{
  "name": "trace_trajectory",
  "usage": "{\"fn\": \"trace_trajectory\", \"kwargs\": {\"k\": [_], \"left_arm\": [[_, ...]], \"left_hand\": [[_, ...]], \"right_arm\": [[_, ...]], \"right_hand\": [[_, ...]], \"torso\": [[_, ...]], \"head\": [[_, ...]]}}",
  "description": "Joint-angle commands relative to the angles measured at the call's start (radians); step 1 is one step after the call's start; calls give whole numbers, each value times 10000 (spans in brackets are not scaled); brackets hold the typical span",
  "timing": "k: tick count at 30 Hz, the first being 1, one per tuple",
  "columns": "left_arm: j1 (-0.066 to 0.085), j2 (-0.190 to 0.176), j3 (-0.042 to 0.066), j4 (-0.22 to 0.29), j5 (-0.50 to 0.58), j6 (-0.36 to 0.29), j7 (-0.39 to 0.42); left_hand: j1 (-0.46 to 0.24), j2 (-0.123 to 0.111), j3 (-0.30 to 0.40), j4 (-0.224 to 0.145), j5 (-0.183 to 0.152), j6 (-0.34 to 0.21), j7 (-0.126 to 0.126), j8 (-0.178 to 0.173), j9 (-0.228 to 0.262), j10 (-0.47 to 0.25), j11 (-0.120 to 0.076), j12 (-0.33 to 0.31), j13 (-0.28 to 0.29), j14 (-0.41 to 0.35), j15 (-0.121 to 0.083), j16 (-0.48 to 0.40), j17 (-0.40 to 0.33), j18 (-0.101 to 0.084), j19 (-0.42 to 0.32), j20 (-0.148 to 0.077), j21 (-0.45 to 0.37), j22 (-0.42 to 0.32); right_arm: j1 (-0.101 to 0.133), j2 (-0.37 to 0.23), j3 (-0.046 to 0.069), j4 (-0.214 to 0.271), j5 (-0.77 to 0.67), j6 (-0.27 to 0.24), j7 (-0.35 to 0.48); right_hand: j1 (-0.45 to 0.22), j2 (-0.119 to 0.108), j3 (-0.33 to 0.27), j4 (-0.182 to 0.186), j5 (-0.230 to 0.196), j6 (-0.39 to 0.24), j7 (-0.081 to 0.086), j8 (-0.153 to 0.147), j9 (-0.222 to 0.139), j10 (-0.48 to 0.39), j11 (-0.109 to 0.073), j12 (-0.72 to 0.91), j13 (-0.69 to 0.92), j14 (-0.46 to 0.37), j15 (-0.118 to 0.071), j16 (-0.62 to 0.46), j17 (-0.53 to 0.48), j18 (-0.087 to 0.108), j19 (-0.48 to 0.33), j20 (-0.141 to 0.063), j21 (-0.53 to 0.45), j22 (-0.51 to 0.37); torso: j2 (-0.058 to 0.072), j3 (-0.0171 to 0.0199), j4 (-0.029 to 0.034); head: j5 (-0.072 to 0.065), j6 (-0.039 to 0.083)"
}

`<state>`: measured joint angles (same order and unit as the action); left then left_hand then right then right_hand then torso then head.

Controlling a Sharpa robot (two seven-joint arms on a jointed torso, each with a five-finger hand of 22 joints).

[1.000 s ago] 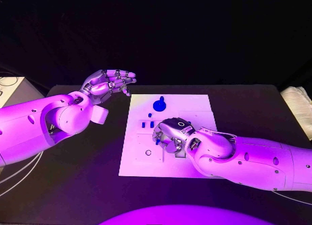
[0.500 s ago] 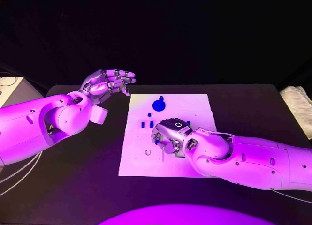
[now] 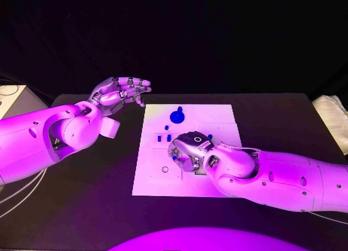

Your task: Assemble the parts on the task board

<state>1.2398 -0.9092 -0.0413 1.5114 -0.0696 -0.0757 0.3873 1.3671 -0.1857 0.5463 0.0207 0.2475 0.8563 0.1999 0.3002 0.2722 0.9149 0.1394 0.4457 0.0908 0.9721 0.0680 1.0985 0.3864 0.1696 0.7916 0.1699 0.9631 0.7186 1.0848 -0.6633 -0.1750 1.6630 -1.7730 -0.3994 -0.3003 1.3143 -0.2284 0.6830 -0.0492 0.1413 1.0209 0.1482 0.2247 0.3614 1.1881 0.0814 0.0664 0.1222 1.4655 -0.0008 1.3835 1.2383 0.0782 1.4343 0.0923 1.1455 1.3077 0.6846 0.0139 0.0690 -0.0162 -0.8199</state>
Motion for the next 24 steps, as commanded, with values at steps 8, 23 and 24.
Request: {"fn": "trace_trajectory", "kwargs": {"k": [8,23,24], "left_arm": [[6,5,8,23,46,230,-4],[5,14,7,-11,42,314,46],[4,14,6,-12,42,322,47]], "left_hand": [[-126,0,-60,-5,-38,16,9,12,0,-74,22,58,-14,42,21,-68,-19,140,54,5,-48,-15],[-90,26,-52,-25,-33,11,5,14,-1,-75,17,74,-16,35,16,-76,-28,143,64,3,-73,-33],[-90,26,-52,-25,-33,11,5,14,-1,-75,17,74,-16,35,16,-76,-28,143,64,3,-73,-33]], "right_arm": [[-43,-105,-37,72,-94,-659,179],[405,-1325,106,1037,633,-793,8],[517,-1480,130,1091,775,-649,8]], "right_hand": [[216,-219,-900,-159,-113,-795,-4,-609,-131,-1985,326,193,-525,-408,230,-1344,-2076,568,-1030,239,-3040,-1150],[249,-77,-1185,-44,-14,-574,38,-666,-131,-1743,218,907,-465,-46,140,-833,-1499,396,-487,172,-2125,-724],[242,-78,-1170,-38,-11,-563,43,-669,-132,-1719,212,939,-466,-22,134,-803,-1462,384,-453,166,-2060,-691]], "torso": [[-6,7,2],[-18,10,-18],[-18,7,-20]], "head": [[-13,37],[-150,127],[-169,138]]}}
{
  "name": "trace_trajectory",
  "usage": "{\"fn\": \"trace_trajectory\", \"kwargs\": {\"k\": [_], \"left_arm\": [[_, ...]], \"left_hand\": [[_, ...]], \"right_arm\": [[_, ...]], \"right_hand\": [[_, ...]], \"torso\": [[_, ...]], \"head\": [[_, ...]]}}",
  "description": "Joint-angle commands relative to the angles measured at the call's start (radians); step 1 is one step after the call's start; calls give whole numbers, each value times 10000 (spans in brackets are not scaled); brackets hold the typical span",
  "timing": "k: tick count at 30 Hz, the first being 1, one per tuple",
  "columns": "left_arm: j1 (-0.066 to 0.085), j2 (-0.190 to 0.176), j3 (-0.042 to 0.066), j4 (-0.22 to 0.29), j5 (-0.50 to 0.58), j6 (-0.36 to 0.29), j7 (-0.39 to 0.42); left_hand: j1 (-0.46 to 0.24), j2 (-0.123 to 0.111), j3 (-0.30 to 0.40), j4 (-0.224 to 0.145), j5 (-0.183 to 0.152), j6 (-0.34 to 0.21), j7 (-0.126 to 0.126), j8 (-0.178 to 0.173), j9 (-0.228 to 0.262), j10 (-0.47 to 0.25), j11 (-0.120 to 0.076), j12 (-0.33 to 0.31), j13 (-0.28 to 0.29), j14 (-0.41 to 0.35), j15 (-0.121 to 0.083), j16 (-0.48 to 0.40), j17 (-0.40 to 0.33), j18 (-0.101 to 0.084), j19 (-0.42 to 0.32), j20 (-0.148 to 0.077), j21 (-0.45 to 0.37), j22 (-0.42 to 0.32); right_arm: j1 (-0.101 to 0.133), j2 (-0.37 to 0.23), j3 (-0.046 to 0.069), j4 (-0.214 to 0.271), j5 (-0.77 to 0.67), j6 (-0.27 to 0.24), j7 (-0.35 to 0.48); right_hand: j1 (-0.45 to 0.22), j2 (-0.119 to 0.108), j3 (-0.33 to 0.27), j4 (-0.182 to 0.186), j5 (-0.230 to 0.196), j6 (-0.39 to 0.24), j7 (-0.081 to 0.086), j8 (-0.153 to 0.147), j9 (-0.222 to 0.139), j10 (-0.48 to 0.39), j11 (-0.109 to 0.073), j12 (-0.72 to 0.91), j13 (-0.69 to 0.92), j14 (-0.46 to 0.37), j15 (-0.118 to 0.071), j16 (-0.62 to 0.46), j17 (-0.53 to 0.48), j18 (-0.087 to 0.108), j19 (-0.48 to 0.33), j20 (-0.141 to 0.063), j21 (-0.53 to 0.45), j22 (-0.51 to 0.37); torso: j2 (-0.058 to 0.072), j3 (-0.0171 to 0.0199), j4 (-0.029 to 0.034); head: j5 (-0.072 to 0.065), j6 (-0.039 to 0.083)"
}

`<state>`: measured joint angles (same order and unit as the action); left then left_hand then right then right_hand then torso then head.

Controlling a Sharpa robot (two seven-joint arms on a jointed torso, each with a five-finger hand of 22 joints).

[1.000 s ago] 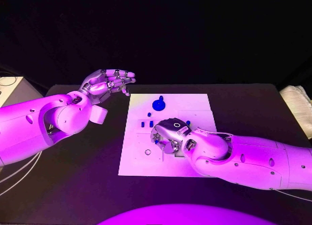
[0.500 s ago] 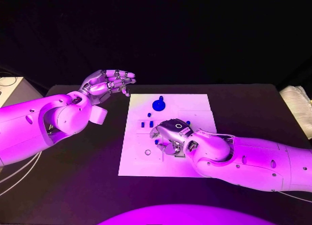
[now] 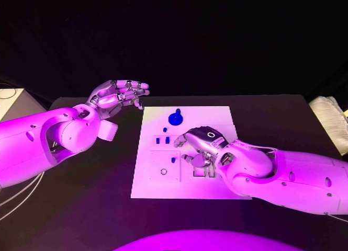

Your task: Assemble the parts on the task board

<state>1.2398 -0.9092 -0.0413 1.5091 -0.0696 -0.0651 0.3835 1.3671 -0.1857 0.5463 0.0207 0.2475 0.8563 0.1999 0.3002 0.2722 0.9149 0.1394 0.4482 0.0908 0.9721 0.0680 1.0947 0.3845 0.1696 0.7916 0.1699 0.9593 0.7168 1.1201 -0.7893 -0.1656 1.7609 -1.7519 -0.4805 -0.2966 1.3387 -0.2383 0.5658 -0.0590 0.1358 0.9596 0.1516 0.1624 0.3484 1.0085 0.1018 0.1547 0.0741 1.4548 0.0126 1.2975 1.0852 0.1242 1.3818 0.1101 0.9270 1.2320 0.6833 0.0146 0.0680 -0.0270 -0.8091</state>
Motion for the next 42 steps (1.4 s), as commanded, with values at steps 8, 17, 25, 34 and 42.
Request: {"fn": "trace_trajectory", "kwargs": {"k": [8,17,25,34,42], "left_arm": [[4,9,3,4,30,246,97],[3,8,0,0,20,283,95],[0,6,-1,-13,13,307,84],[-2,-14,-1,-7,11,310,71],[-2,-23,-1,-13,11,326,43]], "left_hand": [[-87,25,-56,-29,-35,12,5,15,-1,-72,17,55,-16,34,16,-39,-11,142,67,3,-40,-18],[-87,25,-56,-29,-35,12,5,15,-1,-72,17,55,-16,34,16,-39,-11,142,67,3,-40,-18],[-83,22,-65,-35,-37,17,2,20,0,-66,15,66,-16,32,15,-42,-15,142,73,2,-49,-24],[-83,22,-65,-35,-37,17,2,20,0,-66,15,66,-16,32,15,-42,-15,142,73,2,-49,-24],[-89,29,-72,-31,-38,21,2,23,0,-65,15,73,-17,33,15,-44,-18,142,79,2,-58,-31]], "right_arm": [[1001,-1199,132,137,1489,1740,86],[1159,-1308,135,-371,1454,2645,80],[1112,-1178,119,-671,1016,2796,-185],[1061,-1071,113,-791,816,2569,-270],[1013,-1012,111,-797,1016,2247,-93]], "right_hand": [[-425,-234,-428,337,11,-42,-80,-222,-33,23,-48,222,-67,357,-35,538,699,-228,443,-63,918,492],[977,497,-3765,1318,-154,-207,-245,-601,-154,-850,96,527,-77,201,91,506,436,-150,328,61,296,223],[1304,653,-3709,1493,-202,-103,-230,-607,-167,-701,45,720,-57,267,47,602,548,-188,452,30,544,354],[1488,670,-3064,1643,-570,148,-184,-614,-221,-409,-29,926,-74,317,-19,654,597,-233,583,-44,779,490],[922,299,-1491,2242,-794,1017,-161,-405,-203,1068,-260,820,-42,407,-210,774,702,-463,972,-214,2121,1243]], "torso": [[-5,-4,-12],[31,11,18],[32,-13,16],[23,-7,16],[10,-5,11]], "head": [[-163,98],[-174,137],[-195,117],[-194,95],[-193,84]]}}
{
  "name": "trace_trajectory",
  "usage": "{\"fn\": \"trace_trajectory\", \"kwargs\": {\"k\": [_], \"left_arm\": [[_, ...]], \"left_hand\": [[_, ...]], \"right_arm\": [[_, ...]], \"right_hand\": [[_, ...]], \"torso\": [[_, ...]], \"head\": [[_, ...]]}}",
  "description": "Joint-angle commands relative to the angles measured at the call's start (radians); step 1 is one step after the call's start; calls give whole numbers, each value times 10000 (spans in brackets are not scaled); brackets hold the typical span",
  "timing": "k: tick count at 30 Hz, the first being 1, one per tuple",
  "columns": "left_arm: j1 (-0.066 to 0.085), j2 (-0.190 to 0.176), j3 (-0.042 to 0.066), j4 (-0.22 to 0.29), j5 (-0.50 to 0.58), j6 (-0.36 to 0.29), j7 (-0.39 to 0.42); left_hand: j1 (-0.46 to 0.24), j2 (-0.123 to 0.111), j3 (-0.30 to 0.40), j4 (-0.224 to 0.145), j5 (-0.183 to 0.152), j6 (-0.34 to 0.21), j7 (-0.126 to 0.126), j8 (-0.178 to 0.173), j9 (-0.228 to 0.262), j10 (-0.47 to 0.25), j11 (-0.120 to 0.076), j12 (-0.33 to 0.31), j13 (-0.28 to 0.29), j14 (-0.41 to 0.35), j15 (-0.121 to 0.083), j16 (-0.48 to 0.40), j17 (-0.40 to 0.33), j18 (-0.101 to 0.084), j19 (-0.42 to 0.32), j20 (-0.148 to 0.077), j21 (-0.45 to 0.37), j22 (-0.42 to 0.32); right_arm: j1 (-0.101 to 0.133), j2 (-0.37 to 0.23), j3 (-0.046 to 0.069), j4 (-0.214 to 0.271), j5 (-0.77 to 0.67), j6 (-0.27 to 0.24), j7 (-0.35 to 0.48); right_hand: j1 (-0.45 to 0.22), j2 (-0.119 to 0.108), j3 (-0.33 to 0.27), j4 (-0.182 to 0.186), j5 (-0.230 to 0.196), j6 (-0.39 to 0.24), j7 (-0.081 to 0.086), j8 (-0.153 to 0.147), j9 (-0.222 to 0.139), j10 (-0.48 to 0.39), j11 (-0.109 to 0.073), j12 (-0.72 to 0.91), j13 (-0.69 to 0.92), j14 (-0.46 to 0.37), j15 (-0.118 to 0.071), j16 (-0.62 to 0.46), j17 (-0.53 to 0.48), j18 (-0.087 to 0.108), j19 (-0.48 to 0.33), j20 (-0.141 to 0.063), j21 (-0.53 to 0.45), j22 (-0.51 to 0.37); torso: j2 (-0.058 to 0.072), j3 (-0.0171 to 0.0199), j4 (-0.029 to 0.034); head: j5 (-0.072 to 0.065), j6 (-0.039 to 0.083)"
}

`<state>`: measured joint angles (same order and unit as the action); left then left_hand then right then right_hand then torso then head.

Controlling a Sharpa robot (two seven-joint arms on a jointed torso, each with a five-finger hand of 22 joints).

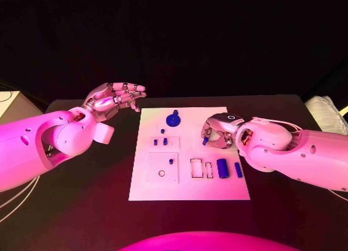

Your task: Assemble the parts on the task board

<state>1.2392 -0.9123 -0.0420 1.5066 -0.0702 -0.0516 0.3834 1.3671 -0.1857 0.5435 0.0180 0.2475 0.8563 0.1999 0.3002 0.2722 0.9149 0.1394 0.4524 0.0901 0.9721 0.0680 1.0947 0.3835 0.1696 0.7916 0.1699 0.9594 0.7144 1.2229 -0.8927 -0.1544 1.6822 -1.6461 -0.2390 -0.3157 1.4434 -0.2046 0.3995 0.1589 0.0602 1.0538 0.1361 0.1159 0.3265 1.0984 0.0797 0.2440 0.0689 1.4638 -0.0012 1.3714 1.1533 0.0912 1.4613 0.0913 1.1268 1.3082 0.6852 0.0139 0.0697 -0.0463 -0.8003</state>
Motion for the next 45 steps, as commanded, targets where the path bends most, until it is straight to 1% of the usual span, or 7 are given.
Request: {"fn": "trace_trajectory", "kwargs": {"k": [1,11,18,23,25,31,45], "left_arm": [[3,7,6,12,17,192,41],[3,-3,6,16,17,196,29],[3,-7,6,18,17,193,11],[4,-5,6,18,16,200,-3],[4,-4,6,19,16,203,-8],[4,-4,6,19,13,210,-18],[4,43,6,-65,11,194,-12]], "left_hand": [[-90,29,-44,-3,-38,21,2,23,0,-65,15,31,-10,33,15,-44,-9,142,79,2,-58,-8],[-90,29,-44,-3,-38,21,2,23,0,-65,15,31,-10,33,15,-44,-9,142,79,2,-58,-8],[-90,29,-44,-3,-38,21,2,23,0,-65,15,31,-10,33,15,-44,-9,142,79,2,-58,-8],[-90,29,-44,-3,-38,21,2,23,0,-65,15,31,-10,33,15,-44,-9,142,79,2,-58,-8],[-90,29,-44,-3,-38,21,2,23,0,-65,15,31,-10,33,15,-44,-9,142,79,2,-58,-8],[-93,48,-53,2,-38,24,3,28,0,-67,14,44,-13,35,14,-46,-16,142,93,1,-76,-22],[-93,48,-53,2,-38,24,3,28,0,-67,14,44,-13,35,14,-46,-16,142,93,1,-76,-22]], "right_arm": [[-18,29,-1,-17,-27,-181,108],[-86,148,-3,-123,33,-102,111],[-137,304,-14,-272,-95,-158,-49],[-171,415,-26,-364,-373,-207,-307],[-184,446,-30,-369,-534,-259,-401],[-219,452,-35,-277,-746,-637,-438],[-84,72,39,367,-780,-1642,-409]], "right_hand": [[-154,-73,243,85,-53,121,-14,78,27,228,-46,-112,12,317,-80,40,20,-141,186,-32,167,510],[-223,-177,442,128,-72,202,-32,108,55,427,-76,-227,20,322,-100,60,19,-165,215,-54,309,600],[-91,-61,890,39,-68,349,-57,182,114,668,-115,-378,26,329,-138,97,54,-176,223,-85,385,665],[155,78,1581,-346,-25,518,-51,292,219,963,-151,-562,41,331,-179,125,62,-200,247,-126,539,777],[315,128,1963,-686,243,627,-42,372,294,1177,-168,-612,82,344,-215,165,121,-234,288,-157,746,897],[167,110,2540,-1260,475,767,-79,513,455,1585,-238,-716,224,350,-254,206,152,-290,343,-207,1095,1117],[-108,106,2802,-1578,396,871,-122,639,604,1848,-295,-787,373,357,-294,234,173,-343,399,-242,1413,1303]], "torso": [[-10,-1,-7],[0,2,-2],[0,5,-12],[-2,4,2],[-8,-4,2],[-8,-2,-3],[-33,-8,9]], "head": [[-4,-6],[-13,-21],[-27,-30],[-40,-49],[-49,-53],[-59,-45],[-56,-11]]}}
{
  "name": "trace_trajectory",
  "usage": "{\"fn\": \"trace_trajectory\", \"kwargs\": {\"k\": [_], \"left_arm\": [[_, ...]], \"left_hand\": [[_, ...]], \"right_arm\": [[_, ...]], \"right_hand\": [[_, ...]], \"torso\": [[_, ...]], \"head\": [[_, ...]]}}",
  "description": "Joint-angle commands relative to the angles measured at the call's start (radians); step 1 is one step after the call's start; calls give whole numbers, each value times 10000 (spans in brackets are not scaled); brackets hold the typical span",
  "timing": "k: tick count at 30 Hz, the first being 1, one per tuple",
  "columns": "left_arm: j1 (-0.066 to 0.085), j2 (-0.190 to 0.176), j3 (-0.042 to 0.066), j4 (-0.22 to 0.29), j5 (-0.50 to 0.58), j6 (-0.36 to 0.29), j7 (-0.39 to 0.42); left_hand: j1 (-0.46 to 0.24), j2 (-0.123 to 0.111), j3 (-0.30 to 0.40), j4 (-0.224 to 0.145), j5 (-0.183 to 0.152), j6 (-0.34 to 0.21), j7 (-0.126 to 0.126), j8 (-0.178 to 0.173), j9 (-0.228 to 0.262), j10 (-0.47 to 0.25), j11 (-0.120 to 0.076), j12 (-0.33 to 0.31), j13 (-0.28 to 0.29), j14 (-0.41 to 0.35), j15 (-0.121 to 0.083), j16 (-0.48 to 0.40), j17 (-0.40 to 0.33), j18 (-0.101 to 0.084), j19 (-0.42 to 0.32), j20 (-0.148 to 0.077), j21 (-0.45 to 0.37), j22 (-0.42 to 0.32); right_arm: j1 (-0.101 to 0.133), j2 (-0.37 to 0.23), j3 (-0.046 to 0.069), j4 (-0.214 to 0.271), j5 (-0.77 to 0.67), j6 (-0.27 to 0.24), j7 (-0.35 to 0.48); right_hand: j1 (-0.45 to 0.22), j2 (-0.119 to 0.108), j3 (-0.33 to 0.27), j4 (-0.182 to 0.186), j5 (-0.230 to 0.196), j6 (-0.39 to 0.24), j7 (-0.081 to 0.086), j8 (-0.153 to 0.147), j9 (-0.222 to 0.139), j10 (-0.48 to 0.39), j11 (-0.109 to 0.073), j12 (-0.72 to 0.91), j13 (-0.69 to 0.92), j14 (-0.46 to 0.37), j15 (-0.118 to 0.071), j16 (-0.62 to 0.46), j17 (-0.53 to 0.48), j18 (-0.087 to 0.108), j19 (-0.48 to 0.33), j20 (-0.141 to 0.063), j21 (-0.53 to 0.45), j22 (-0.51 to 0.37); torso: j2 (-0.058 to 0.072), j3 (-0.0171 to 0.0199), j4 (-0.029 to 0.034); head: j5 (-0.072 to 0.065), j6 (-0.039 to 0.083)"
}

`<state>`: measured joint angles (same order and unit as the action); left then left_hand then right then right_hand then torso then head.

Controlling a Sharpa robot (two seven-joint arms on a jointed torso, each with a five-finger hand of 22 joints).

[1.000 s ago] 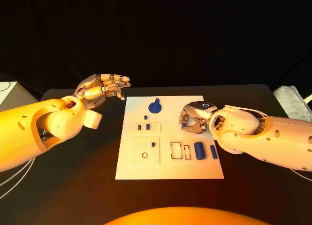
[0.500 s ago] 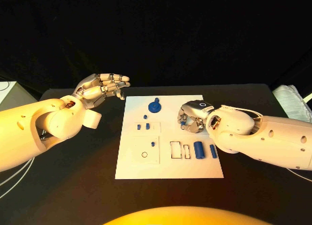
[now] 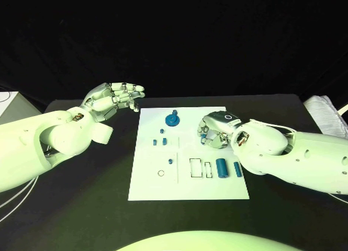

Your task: Assemble the parts on the task board

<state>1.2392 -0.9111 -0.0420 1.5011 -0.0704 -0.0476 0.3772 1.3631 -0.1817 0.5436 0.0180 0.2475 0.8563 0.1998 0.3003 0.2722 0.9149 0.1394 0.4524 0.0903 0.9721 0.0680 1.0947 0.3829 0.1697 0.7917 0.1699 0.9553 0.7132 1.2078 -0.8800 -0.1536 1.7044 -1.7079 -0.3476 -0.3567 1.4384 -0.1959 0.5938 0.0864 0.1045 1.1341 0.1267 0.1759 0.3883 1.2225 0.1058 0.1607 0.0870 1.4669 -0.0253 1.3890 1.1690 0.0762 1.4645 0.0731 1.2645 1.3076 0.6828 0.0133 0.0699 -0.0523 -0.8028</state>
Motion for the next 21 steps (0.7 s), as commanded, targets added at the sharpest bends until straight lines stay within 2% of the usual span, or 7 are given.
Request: {"fn": "trace_trajectory", "kwargs": {"k": [1,6,10,13,16,21], "left_arm": [[4,41,6,-25,13,153,52],[3,70,6,-63,16,145,49],[1,92,6,-81,17,135,47],[-2,105,6,-86,18,123,52],[-7,125,6,-96,21,96,63],[-13,178,5,-117,37,62,90]], "left_hand": [[-56,25,-56,8,-40,26,4,31,0,-66,14,53,-15,37,15,-47,-13,141,101,0,-45,-17],[-56,25,-56,8,-40,26,4,31,0,-66,14,53,-15,37,15,-47,-13,141,101,0,-45,-17],[-56,25,-56,8,-40,26,4,31,0,-66,14,53,-15,37,15,-47,-13,141,101,0,-45,-17],[-56,25,-56,8,-40,26,4,31,0,-66,14,53,-15,37,15,-47,-13,141,101,0,-45,-17],[-56,25,-56,8,-40,26,4,31,0,-66,14,53,-15,37,15,-47,-13,141,101,0,-45,-17],[-56,46,-57,14,-40,30,2,35,0,-68,13,61,-17,41,14,-46,-16,142,111,-1,-54,-25]], "right_arm": [[117,-109,53,246,-114,-637,11],[273,-301,137,801,109,-1078,159],[311,-311,173,1141,297,-1323,323],[280,-169,181,1337,538,-1440,481],[136,42,170,1478,678,-1498,620],[-399,512,155,1677,776,-1625,924]], "right_hand": [[-85,15,875,-880,-64,74,-32,49,-1,625,-560,36,205,328,-57,64,23,-196,370,-63,54,1321],[-95,14,891,-902,-70,73,-34,52,6,629,-562,25,212,332,-60,74,44,-201,376,-64,86,1338],[-99,15,905,-919,-69,72,-35,54,11,630,-562,17,217,335,-60,82,61,-204,379,-66,101,1346],[-99,15,905,-919,-69,72,-35,54,11,630,-562,17,217,335,-60,82,61,-204,379,-66,101,1346],[-102,14,910,-927,-71,71,-34,55,13,630,-561,13,219,331,-61,72,38,-201,375,-66,85,1340],[-121,20,945,-965,-67,50,-21,50,22,622,-552,-15,228,320,-58,50,-12,-187,354,-68,10,1313]], "torso": [[-6,2,5],[9,15,-8],[11,22,-10],[-2,13,-8],[6,6,-16],[7,14,-6]], "head": [[12,17],[50,51],[67,47],[116,28],[158,23],[262,14]]}}
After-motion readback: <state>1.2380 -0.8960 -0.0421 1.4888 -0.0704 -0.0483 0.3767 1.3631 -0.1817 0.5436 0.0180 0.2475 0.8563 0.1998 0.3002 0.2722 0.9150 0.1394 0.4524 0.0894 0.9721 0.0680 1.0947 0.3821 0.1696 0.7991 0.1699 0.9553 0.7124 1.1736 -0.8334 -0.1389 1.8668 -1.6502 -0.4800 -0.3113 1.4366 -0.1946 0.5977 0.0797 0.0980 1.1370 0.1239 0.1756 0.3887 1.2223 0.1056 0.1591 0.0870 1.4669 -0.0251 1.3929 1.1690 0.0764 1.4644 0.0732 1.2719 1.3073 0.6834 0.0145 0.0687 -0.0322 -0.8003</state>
